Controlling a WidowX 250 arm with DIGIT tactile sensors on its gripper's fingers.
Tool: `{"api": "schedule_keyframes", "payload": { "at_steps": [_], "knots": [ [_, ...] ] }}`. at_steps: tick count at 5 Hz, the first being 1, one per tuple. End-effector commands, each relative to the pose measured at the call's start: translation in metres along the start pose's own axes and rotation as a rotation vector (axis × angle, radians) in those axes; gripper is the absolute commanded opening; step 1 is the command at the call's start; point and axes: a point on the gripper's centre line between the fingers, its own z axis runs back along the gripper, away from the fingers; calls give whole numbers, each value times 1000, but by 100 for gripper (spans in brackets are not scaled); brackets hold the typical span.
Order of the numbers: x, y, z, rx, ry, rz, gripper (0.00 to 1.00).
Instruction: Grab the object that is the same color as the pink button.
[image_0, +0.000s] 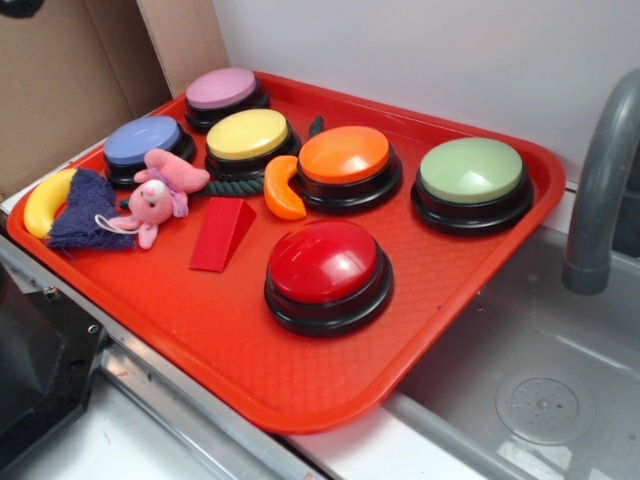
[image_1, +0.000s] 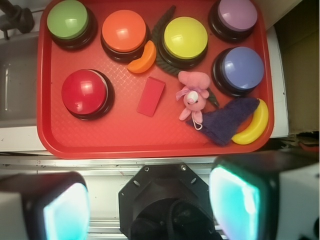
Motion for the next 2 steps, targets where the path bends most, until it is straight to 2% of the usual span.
{"api": "schedule_keyframes", "payload": {
  "at_steps": [1, 2],
  "knots": [
    [0, 0, 0, 0, 0, 0, 100],
    [12, 11, -15, -31, -18, -19, 100]
  ]
}}
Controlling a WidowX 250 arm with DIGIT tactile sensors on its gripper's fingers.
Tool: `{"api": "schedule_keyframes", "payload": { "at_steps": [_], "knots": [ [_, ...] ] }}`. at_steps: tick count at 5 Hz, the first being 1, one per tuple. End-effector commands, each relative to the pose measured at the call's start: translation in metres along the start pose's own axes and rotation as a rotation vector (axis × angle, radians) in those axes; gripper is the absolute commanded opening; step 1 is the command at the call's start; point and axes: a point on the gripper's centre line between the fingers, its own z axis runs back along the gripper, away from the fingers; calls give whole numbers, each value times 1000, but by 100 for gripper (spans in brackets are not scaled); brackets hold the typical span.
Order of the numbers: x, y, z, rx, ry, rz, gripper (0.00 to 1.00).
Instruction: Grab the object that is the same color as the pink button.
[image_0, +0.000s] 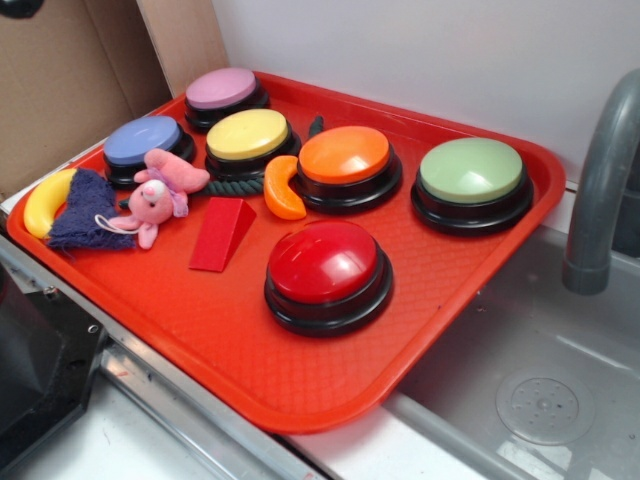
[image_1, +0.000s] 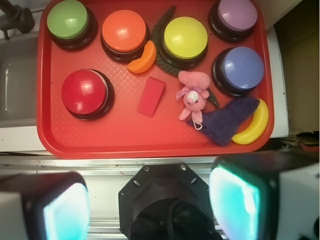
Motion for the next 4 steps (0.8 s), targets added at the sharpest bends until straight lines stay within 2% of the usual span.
{"api": "schedule_keyframes", "payload": {
  "at_steps": [1, 2, 3, 4],
  "knots": [
    [26, 21, -35, -49, -77, 22, 100],
    [40, 43, -64, -54, -31, 44, 100],
    [50, 60, -92, 1, -81, 141, 100],
    [60, 76, -124, 31, -67, 152, 100]
  ]
}}
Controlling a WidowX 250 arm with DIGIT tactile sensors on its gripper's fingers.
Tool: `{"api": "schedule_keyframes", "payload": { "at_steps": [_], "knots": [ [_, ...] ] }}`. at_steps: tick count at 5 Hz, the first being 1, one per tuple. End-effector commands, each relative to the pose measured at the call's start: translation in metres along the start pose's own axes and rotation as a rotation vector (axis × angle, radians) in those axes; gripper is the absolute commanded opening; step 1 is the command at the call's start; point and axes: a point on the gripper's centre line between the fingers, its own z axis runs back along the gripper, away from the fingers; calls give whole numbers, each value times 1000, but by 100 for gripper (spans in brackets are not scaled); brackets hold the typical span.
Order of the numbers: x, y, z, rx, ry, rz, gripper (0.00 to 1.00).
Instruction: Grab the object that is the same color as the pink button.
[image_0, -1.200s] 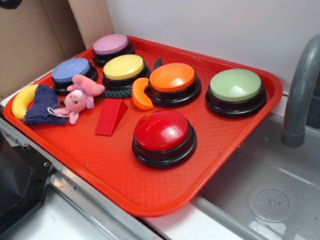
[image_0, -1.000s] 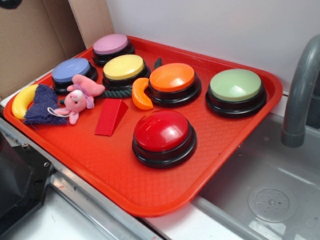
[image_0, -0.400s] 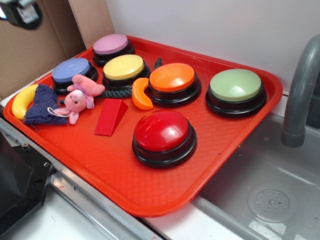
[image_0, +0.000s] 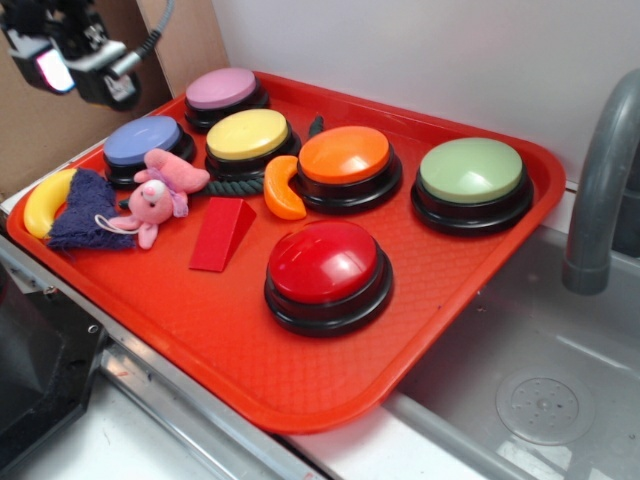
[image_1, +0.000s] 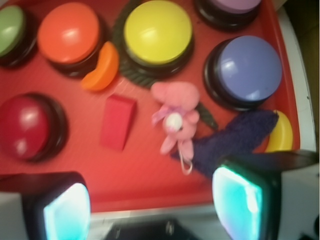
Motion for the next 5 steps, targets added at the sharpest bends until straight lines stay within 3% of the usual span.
{"api": "schedule_keyframes", "payload": {
  "at_steps": [1, 3, 5],
  "knots": [
    [21, 39, -54, 38, -17, 62, 100],
    [30, 50, -92, 17, -3, 101, 100],
    [29, 26, -103, 29, 12, 39, 100]
  ]
}}
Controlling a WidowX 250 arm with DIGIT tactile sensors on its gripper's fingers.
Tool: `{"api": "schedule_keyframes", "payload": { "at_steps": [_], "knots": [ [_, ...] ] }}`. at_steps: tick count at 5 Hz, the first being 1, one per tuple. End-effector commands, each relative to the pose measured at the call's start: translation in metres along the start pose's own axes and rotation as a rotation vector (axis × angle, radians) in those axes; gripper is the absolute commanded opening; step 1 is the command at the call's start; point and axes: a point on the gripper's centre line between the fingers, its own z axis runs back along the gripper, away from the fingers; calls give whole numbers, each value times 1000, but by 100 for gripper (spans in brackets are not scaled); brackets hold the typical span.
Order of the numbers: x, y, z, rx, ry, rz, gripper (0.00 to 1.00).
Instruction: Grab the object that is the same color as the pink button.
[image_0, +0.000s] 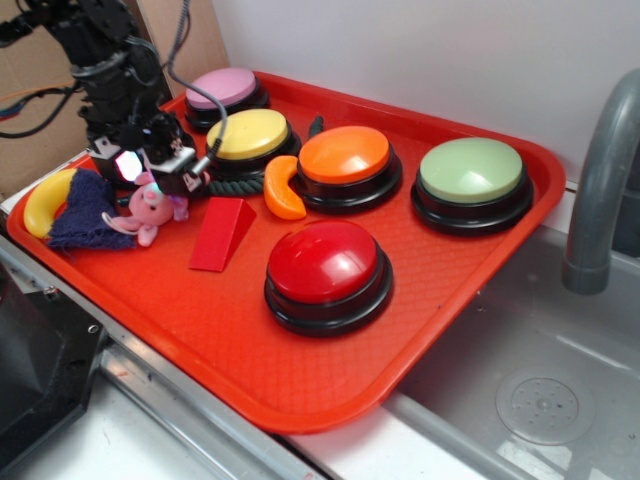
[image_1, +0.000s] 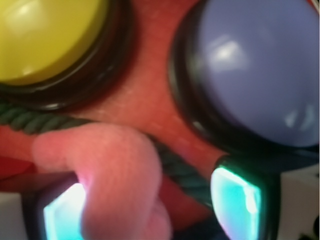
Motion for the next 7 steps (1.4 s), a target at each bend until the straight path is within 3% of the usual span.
{"api": "schedule_keyframes", "payload": {
  "at_steps": [1, 2, 3, 4, 5, 6, 7],
  "knots": [
    [-2, -16, -3, 3, -33, -14, 77],
    [-2, -15, -1, 15, -37, 0, 0],
    [2, -13, 8, 18, -12, -9, 0],
    [0, -29, 54, 43, 12, -55, 0],
    [-7, -43, 80, 32, 14, -68, 0],
    [-23, -57, 120, 18, 85, -55, 0],
    [-41, -66, 142, 25, 115, -110, 0]
  ]
}}
